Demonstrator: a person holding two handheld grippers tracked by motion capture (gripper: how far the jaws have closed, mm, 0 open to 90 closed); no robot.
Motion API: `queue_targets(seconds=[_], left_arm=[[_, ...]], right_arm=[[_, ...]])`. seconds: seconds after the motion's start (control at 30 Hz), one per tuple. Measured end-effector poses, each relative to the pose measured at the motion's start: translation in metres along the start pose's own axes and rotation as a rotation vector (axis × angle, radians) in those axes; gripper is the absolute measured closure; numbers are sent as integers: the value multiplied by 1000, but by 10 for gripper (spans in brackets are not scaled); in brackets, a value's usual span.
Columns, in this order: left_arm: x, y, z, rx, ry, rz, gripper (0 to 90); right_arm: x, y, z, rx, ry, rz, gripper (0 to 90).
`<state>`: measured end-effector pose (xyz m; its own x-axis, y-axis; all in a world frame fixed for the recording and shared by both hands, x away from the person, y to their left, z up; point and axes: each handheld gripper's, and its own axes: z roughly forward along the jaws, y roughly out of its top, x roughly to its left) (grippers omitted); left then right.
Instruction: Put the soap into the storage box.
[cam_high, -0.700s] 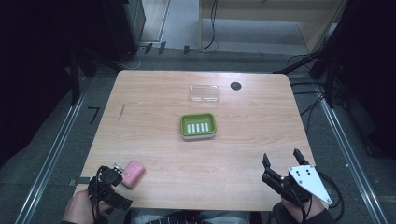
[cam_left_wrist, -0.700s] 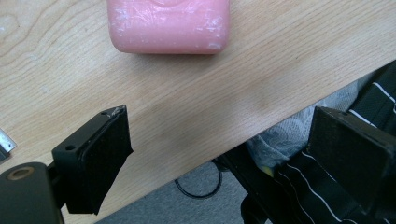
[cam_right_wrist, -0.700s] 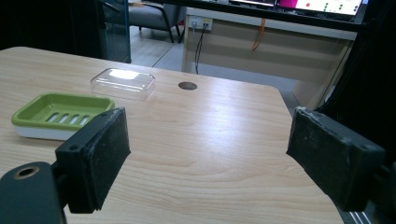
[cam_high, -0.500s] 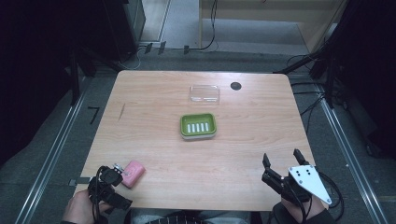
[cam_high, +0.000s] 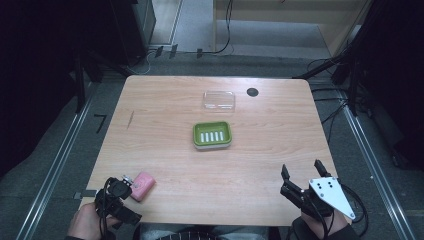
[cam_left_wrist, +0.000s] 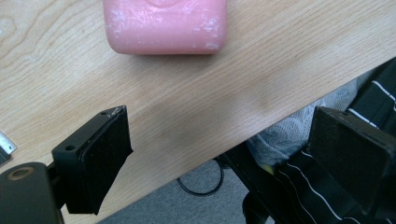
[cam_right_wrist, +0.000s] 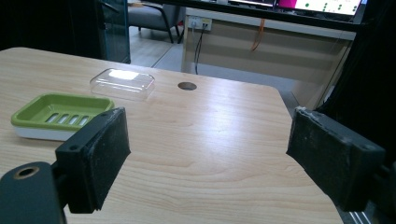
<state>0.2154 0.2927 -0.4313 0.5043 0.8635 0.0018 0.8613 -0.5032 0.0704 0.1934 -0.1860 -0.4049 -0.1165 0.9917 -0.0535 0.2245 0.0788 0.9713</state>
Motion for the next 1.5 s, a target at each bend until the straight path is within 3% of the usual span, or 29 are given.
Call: queue_targets(seconds=[0.6,1.5], left_arm=[[6,21,-1,-51,-6,5,66],[20,49,6,-56,5,-19,41]], right_arm=[[0,0,0,1,-2,-2,127],[0,0,0,1,-2,-6,127]])
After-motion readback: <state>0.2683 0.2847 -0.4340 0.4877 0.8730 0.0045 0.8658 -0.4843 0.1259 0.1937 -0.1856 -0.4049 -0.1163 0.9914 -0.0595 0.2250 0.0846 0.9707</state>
